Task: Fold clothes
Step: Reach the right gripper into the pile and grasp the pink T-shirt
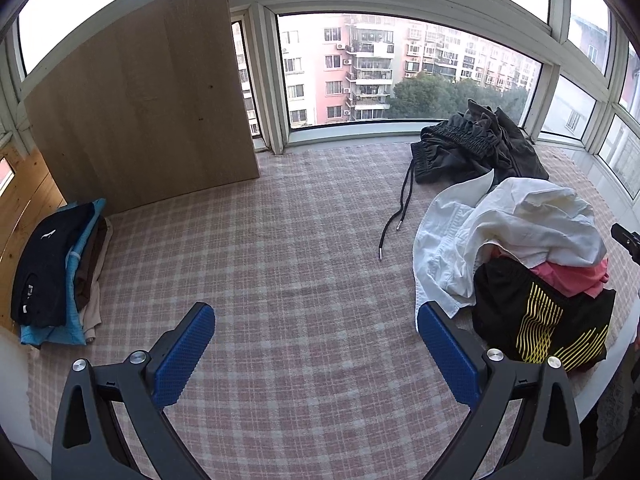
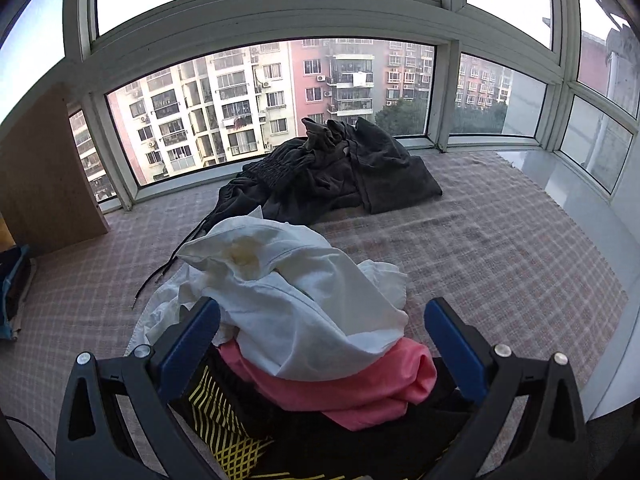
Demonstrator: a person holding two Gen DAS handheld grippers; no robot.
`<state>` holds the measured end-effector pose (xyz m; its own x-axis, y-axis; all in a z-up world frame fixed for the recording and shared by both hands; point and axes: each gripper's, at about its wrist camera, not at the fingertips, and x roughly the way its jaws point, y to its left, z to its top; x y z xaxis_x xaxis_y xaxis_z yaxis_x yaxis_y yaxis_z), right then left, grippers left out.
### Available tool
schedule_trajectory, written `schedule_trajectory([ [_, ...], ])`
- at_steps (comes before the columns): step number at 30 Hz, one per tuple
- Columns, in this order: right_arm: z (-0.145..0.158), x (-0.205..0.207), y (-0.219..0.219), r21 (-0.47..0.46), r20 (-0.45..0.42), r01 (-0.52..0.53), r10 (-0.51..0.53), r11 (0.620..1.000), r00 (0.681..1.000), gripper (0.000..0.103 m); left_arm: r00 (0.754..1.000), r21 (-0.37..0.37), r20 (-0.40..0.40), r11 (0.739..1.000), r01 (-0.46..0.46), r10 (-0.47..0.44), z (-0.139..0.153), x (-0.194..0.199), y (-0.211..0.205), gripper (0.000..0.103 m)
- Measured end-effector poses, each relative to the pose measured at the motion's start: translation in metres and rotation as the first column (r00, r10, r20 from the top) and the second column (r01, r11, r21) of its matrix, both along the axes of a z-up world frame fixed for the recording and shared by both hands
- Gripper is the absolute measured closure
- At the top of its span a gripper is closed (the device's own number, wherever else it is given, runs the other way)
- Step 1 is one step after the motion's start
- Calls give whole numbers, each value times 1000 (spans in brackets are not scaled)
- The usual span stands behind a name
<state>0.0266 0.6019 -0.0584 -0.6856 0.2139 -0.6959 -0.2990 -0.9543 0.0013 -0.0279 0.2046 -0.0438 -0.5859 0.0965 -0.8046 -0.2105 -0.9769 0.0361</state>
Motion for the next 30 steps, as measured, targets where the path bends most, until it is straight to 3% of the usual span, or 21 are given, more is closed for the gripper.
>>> schedule_trajectory([
  [3, -17, -22, -1, 69, 81, -25, 20, 997, 997, 0, 1000, 9, 10, 1000, -21, 21, -2, -1, -6, 1],
  [6, -27, -37, 2, 63, 145, -55, 46, 996, 988, 0, 999, 19, 20, 999, -43, 42, -3, -1, -13, 1],
  [12, 11, -46, -4, 102, 76, -146, 139, 984, 987, 0, 996, 40, 27, 996, -84, 83, -4, -2, -24, 1],
  [19, 6, -66, -18, 223, 202, -244, 200, 944, 959, 0, 996, 49, 36, 995, -84, 83, -4, -5, -21, 1],
  [27, -17, -24, 18, 148, 256, -171, 130, 974, 958, 0, 995, 45, 52, 995, -87, 85, -9, -6, -21, 1],
  [30, -29, 1, 36, 72, 259, -123, 101, 990, 961, 0, 995, 56, 57, 995, -87, 84, -10, -6, -22, 1],
])
